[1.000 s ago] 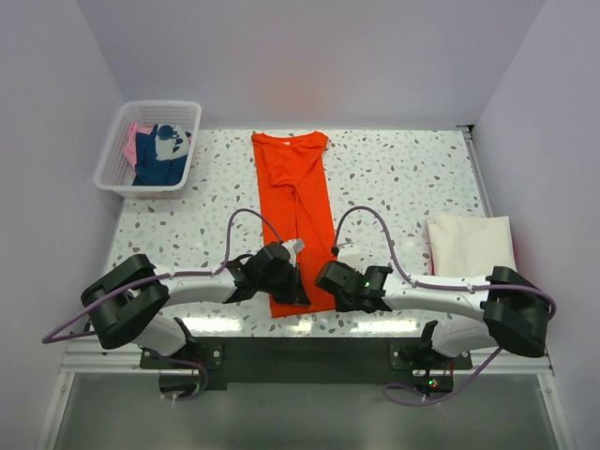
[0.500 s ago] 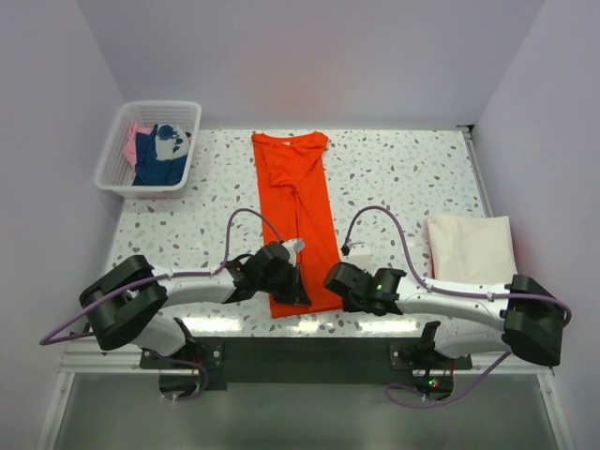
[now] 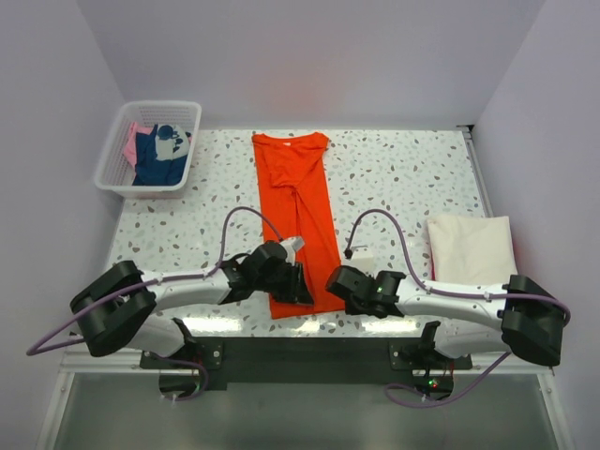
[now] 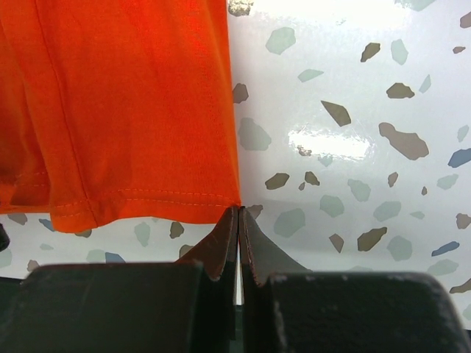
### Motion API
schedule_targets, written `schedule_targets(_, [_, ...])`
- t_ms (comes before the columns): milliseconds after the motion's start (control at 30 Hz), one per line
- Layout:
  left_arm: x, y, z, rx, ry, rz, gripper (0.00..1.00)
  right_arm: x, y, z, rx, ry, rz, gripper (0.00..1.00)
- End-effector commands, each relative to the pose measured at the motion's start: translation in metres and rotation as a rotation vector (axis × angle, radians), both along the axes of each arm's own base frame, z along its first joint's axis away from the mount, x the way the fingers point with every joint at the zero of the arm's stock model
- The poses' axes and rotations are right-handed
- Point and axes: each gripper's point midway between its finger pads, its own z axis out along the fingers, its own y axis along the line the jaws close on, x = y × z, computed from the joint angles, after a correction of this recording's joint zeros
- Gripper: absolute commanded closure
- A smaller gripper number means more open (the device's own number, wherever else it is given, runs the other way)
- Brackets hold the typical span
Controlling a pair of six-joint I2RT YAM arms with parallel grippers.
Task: Fold and stack the t-shirts
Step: Fold the tshirt
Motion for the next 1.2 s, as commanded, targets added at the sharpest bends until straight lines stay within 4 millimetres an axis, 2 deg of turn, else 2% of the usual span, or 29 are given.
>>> schedule_targets(0, [0.003,-0.002,0.018,-0.025,-0.046,-0.006,0.66,0.005,0.004,0.002,0.02,-0.028,-0.015,1.0])
schedule_targets(100, [0.004,0.012,0.016,0.03,-0.053,0.042,0.66,0.004,0.009,0.005,0.044,-0.026,-0.007,0.9])
schedule_targets(133, [0.001,0.022,0.016,0.06,-0.047,0.055,0.67,0.003,0.009,0.006,0.051,-0.022,-0.005,0.81])
schedule_targets(167, [0.006,0.029,0.014,0.094,-0.06,0.095,0.69,0.003,0.01,0.01,0.07,-0.029,-0.004,0.75])
schedule_targets(233, [0.003,0.047,0.009,0.156,-0.055,0.134,0.71,0.003,0.009,0.015,0.081,-0.033,-0.002,0.62])
schedule_targets(400, [0.001,0.07,0.004,0.217,-0.065,0.186,0.71,0.004,0.009,0.032,0.126,-0.058,0.001,0.61])
schedule_targets(533, [-0.01,0.084,-0.012,0.261,-0.026,0.196,0.72,0.007,0.005,0.029,0.094,-0.063,-0.004,0.62])
schedule_targets(633, [-0.016,0.089,-0.017,0.248,-0.003,0.218,0.66,0.01,0.004,0.023,0.091,-0.054,-0.008,0.62])
schedule_targets(900, [-0.016,0.087,-0.015,0.197,-0.004,0.246,0.55,0.026,0.008,0.013,0.196,0.003,-0.008,0.63])
schedule_targets(1000, [-0.014,0.082,-0.011,0.148,-0.014,0.254,0.53,0.024,0.013,0.008,0.21,0.03,0.011,0.63])
schedule_targets(1167, [-0.017,0.087,-0.027,0.185,0.024,0.277,0.55,0.015,0.017,-0.003,0.227,0.083,0.023,0.66])
